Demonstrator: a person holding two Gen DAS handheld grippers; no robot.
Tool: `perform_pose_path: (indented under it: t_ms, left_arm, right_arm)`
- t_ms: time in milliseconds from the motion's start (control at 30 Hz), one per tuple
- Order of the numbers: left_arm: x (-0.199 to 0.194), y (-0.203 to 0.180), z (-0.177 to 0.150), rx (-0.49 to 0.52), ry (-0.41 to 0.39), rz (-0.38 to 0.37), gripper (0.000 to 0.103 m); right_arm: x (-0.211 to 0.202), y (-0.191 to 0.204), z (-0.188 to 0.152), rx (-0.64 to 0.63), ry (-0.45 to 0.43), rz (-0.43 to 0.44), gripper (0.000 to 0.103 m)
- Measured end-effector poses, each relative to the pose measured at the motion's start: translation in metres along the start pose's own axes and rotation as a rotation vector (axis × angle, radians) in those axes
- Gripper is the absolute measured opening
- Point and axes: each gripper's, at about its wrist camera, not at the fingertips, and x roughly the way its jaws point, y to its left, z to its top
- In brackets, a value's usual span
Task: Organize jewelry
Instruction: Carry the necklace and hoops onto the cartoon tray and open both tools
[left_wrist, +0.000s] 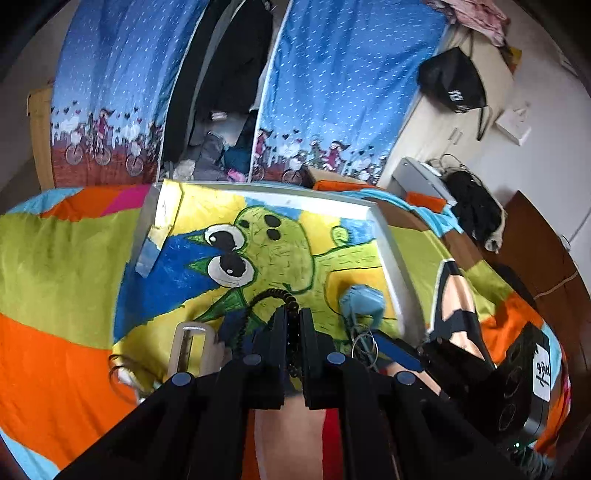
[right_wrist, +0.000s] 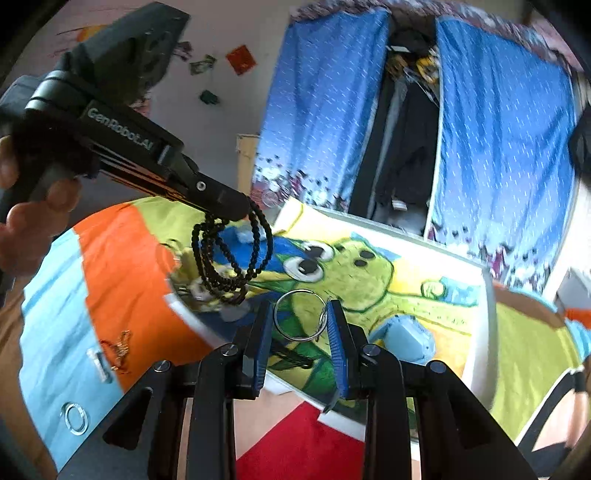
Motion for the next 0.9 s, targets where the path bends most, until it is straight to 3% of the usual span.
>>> perform_pose_path:
  t_ms: [200,267,333,433,467,500,567,633,700,767,800,900]
  left_arm:
    - [0.039,0.019,-0.014,-0.073,0.086,0.021,0.007]
    - [0.043,0.021,-0.019,-0.082,0.098,0.019,0.007]
    - [0.043,0.023,-0.023,-0.090,0.110,-0.006,0.008]
    - [0.035,0.022,-0.025,-0.095,0.094,-0.015,0.025]
    - [0.029,0.020,-0.026,-0.091,0.078,-0.023,0.038]
    - [0.024,0.019,-0.027,-0.092,0.059,-0.022,0.058]
    - [0.011,0.017,-0.029,-0.105,0.008,-0.010,0.080]
    - [-0.004,0.015,-0.032,-0.109,-0.036,-0.023,0.083]
    - [-0.019,0.010,-0.038,-0.097,-0.080,-0.013,0.098]
    - [-0.035,0.004,-0.045,-0.078,-0.135,-0.008,0.103]
    - [-0.044,0.001,-0.050,-0.068,-0.165,0.000,0.103]
    - [-0.069,-0.006,-0.066,-0.054,-0.235,0.037,0.103]
  right_arm:
    - [0.019,-0.007,-0.018,0.033,0.058,-0.028,0.028]
    - [0.020,-0.010,-0.020,0.037,0.060,-0.039,0.042]
    - [0.017,-0.012,-0.022,0.049,0.053,-0.049,0.050]
    - [0.008,-0.018,-0.024,0.083,0.032,-0.066,0.050]
    - [0.002,-0.019,-0.026,0.095,0.022,-0.077,0.053]
    - [-0.003,-0.022,-0.027,0.108,0.014,-0.087,0.055]
    - [-0.014,-0.026,-0.029,0.132,-0.007,-0.100,0.062]
    - [-0.023,-0.029,-0.028,0.143,-0.024,-0.109,0.065]
    - [-0.037,-0.030,-0.027,0.154,-0.050,-0.124,0.069]
    - [-0.054,-0.031,-0.025,0.184,-0.079,-0.132,0.078]
    - [-0.062,-0.031,-0.023,0.202,-0.093,-0.135,0.085]
    - [-0.090,-0.030,-0.022,0.246,-0.144,-0.136,0.092]
